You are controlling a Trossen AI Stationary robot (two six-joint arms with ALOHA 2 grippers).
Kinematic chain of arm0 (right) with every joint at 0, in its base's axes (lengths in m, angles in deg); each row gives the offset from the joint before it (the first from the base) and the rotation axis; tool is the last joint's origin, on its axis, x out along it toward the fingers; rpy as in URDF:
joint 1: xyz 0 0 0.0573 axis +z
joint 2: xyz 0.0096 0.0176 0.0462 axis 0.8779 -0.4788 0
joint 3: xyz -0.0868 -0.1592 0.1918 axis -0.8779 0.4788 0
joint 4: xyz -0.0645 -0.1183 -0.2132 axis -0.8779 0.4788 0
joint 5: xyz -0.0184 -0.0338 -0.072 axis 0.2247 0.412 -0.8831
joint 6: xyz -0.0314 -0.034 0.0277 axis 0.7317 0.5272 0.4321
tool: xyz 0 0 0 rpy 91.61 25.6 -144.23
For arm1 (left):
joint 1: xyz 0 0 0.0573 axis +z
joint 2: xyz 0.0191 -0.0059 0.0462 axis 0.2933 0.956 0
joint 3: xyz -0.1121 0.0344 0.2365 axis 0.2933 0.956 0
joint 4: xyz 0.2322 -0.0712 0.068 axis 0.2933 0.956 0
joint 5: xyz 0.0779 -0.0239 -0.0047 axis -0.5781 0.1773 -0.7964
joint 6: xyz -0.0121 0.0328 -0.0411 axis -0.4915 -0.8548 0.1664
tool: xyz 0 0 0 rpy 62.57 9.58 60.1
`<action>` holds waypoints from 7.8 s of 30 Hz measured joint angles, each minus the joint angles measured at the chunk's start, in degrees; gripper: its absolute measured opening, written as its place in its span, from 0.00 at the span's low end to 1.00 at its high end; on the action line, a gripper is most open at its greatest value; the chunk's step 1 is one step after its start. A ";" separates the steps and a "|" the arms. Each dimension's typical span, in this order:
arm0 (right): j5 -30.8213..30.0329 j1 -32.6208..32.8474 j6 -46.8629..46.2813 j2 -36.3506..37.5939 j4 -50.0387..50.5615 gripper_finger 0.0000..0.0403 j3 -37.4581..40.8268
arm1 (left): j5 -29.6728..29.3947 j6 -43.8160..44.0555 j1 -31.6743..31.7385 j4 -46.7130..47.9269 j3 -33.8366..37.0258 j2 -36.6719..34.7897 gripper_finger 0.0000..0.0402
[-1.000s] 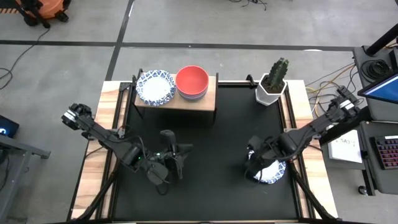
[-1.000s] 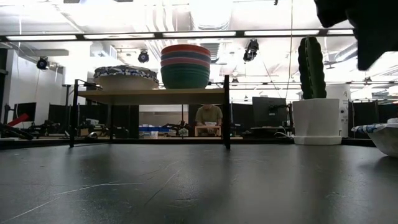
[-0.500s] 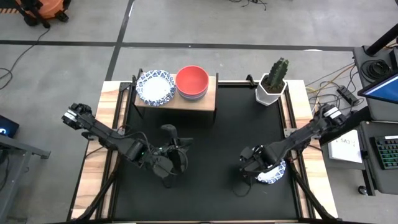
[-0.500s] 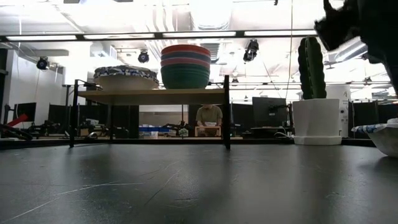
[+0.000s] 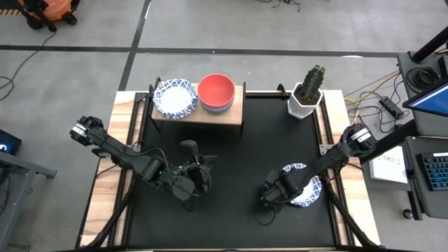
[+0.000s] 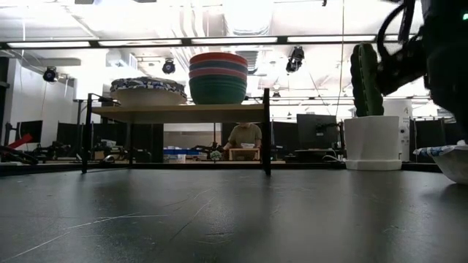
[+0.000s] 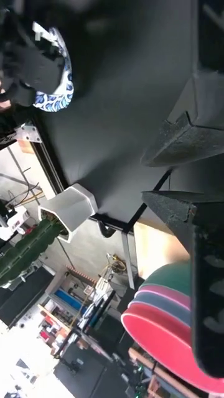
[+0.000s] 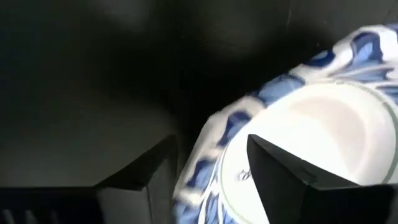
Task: Place and stack bowls onto a shelf
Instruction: Stack the white patterned bowl on top of the white patterned bowl on the shelf, then return to Home Position
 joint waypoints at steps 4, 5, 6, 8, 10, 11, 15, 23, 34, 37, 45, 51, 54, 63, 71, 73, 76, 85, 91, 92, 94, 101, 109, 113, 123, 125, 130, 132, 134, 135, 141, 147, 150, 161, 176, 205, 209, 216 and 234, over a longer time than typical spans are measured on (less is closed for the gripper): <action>-0.10 -0.31 2.45 -1.37 0.05 0.30 0.02 | 4.31 2.26 0.00 -0.08 0.02 0.00 0.14; -0.07 -0.46 3.25 -1.37 0.07 0.24 0.02 | 6.42 2.75 0.00 -0.05 0.02 0.00 0.14; -0.03 -0.72 4.41 -1.24 0.02 0.19 0.02 | 8.92 3.24 0.00 -0.06 0.02 0.02 0.14; -0.38 -0.97 6.69 -0.32 -0.22 0.08 0.02 | 13.99 4.44 0.00 -0.13 0.02 0.02 0.14; -0.47 -0.99 8.81 1.40 -1.51 0.05 0.01 | 17.94 5.89 -0.07 -0.24 0.02 0.04 0.14; -0.41 -0.96 9.62 2.45 -2.06 0.04 -0.24 | 19.13 6.83 -0.07 -0.55 0.02 0.04 0.14; -2.59 -1.03 16.97 5.68 -5.64 0.02 -3.12 | 20.56 10.66 -0.04 -1.53 0.04 0.07 0.14; -2.55 -1.21 48.55 7.96 -27.30 0.02 -6.65 | 26.10 10.06 -0.07 -4.45 0.04 0.07 0.26; -0.89 -3.45 65.79 7.37 -33.09 0.02 -7.32 | 36.59 2.49 -0.17 -6.37 0.04 4.77 0.50; -1.01 -3.57 67.16 7.37 -33.29 0.02 -7.32 | 35.84 2.82 0.33 -6.62 0.04 6.98 0.50; -1.53 -3.54 67.04 7.37 -33.28 0.02 -7.30 | 35.42 3.82 1.01 -6.68 0.04 9.22 0.34; -1.63 -3.80 65.95 7.37 -34.46 0.09 -7.23 | 35.84 1.95 0.95 -6.31 0.04 8.65 0.05; -2.12 -3.99 65.96 7.37 -36.17 0.18 -7.23 | 35.93 1.77 0.92 -6.35 0.04 8.66 0.03; -3.49 -4.72 66.38 11.28 -36.10 0.43 -7.22 | 35.31 1.91 0.65 -2.38 0.02 5.52 0.00; -7.23 -4.76 67.25 21.05 -35.86 0.51 -6.37 | 31.32 4.03 -0.35 9.77 0.02 -5.56 0.00; -7.80 -4.76 67.54 23.73 -35.79 0.51 -5.67 | 27.69 4.33 -0.33 13.26 0.02 -8.83 0.00; -9.78 -4.76 67.95 27.22 -35.88 0.51 -4.08 | 21.53 1.93 -0.33 15.22 0.02 -14.38 0.00; -12.31 -4.79 68.58 31.96 -41.75 0.51 3.79 | -1.16 -7.29 3.58 19.48 -3.87 -27.02 0.00; -12.54 -4.92 70.17 31.83 -46.21 0.51 6.81 | -4.49 6.10 16.94 33.33 -5.19 -29.23 0.00; -12.65 -4.92 70.17 31.83 -46.25 0.51 7.08 | -3.64 8.05 19.82 35.02 -4.74 -29.22 0.00; -13.13 -4.92 70.16 31.83 -46.48 0.51 7.52 | 1.82 9.99 25.44 37.49 -3.57 -28.66 0.00; -14.65 -5.05 69.75 31.85 -46.62 0.51 7.76 | 11.42 9.93 39.49 36.92 -0.56 -23.43 0.00; -14.67 -5.05 69.59 31.85 -46.61 0.51 7.78 | 11.72 9.36 41.35 35.74 -0.54 -18.92 0.09; -14.69 -5.05 69.58 31.85 -46.60 0.51 7.82 | 11.96 9.35 41.35 34.86 -0.74 -17.64 0.18; -14.70 -5.05 69.15 31.85 -46.58 0.51 8.20 | 22.59 11.08 41.18 34.28 -1.38 -17.16 0.41; -14.70 -5.05 69.15 31.85 -46.59 0.51 8.20 | 24.35 11.13 41.15 34.28 -2.42 -17.26 0.44; -14.72 -5.05 69.26 31.85 -46.67 0.51 8.29 | 24.47 11.61 40.94 34.65 -5.43 -17.68 0.50; -14.74 -5.05 70.74 31.85 -46.93 0.51 8.98 | 25.27 12.90 39.84 34.35 -5.79 -18.44 0.50; -14.72 -5.04 73.66 31.85 -47.99 0.51 10.42 | 27.20 14.39 37.77 32.86 -5.13 -19.81 0.50; -14.70 -5.05 75.35 31.85 -49.14 0.51 11.35 | 27.81 15.31 36.04 31.55 -4.34 -20.68 0.50; -14.12 -7.14 80.93 35.09 -58.43 0.51 19.05 | 28.87 15.14 20.41 15.69 6.45 -27.03 0.48; -9.75 -14.57 79.51 43.27 -66.69 0.51 28.96 | 28.96 2.23 6.65 -9.16 25.18 -34.02 0.46; -9.61 -19.04 76.49 47.49 -66.69 0.51 33.19 | 28.92 -0.49 5.90 -18.84 32.93 -37.97 0.44; -8.87 -23.21 75.54 63.03 -66.73 0.42 45.07 | 38.35 -1.01 18.50 -24.72 46.04 -55.68 0.18; -13.56 -25.18 76.57 85.30 -51.53 0.23 49.26 | 61.44 2.42 41.44 -24.53 54.55 -67.84 0.00; -7.19 -25.27 75.19 91.86 -59.75 0.09 61.79 | 59.35 8.55 42.05 -30.00 68.74 -81.02 0.00; -13.60 -25.29 76.07 91.61 -59.19 0.09 61.79 | 57.47 8.57 42.05 -29.98 68.61 -80.72 0.00; -13.56 -25.29 75.53 91.28 -59.13 0.09 61.80 | 57.36 8.55 42.05 -29.94 68.61 -80.28 0.00; -13.58 -25.29 75.53 91.28 -59.04 0.09 61.83 | 57.38 8.51 42.03 -29.97 68.59 -80.23 0.00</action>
